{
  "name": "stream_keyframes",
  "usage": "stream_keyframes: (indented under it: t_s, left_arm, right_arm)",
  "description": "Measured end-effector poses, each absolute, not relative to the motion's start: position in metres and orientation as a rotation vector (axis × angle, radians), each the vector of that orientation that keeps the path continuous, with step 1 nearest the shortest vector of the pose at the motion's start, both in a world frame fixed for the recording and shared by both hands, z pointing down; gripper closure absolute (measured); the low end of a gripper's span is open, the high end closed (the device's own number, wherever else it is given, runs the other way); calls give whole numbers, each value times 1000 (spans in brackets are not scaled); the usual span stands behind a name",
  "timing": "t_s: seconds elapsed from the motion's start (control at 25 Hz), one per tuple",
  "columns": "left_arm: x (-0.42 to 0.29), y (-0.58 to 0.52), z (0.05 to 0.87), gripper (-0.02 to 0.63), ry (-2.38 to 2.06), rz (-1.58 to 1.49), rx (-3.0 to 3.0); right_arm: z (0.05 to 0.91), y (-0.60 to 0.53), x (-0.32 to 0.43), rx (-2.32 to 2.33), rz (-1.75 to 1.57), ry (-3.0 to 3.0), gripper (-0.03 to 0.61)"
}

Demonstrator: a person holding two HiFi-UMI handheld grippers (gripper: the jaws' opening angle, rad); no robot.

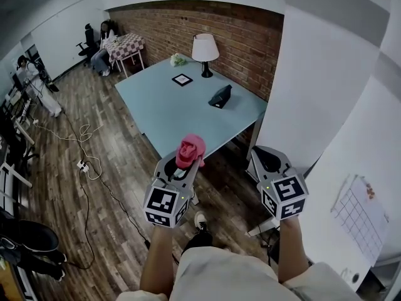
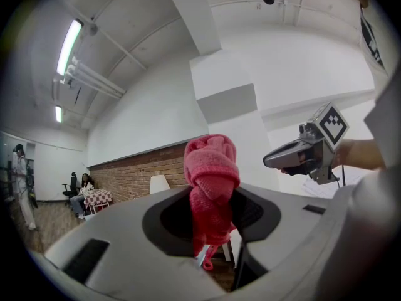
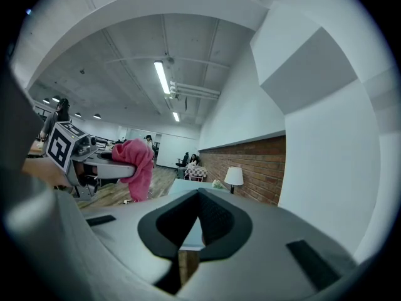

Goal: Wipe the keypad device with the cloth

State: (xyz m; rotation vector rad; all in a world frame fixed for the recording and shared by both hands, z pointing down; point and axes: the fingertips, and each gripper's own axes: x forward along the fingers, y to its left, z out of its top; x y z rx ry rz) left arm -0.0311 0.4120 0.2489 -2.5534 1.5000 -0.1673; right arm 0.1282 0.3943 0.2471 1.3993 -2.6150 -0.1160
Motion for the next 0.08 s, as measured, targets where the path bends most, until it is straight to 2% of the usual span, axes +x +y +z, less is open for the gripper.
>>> stream_keyframes:
  t_s: [0.08]
  left_arm:
    - [-33,413,247,442,1502,-164,-2549]
  right_arm:
    - [248,395,126,1393,-121,-2618,561]
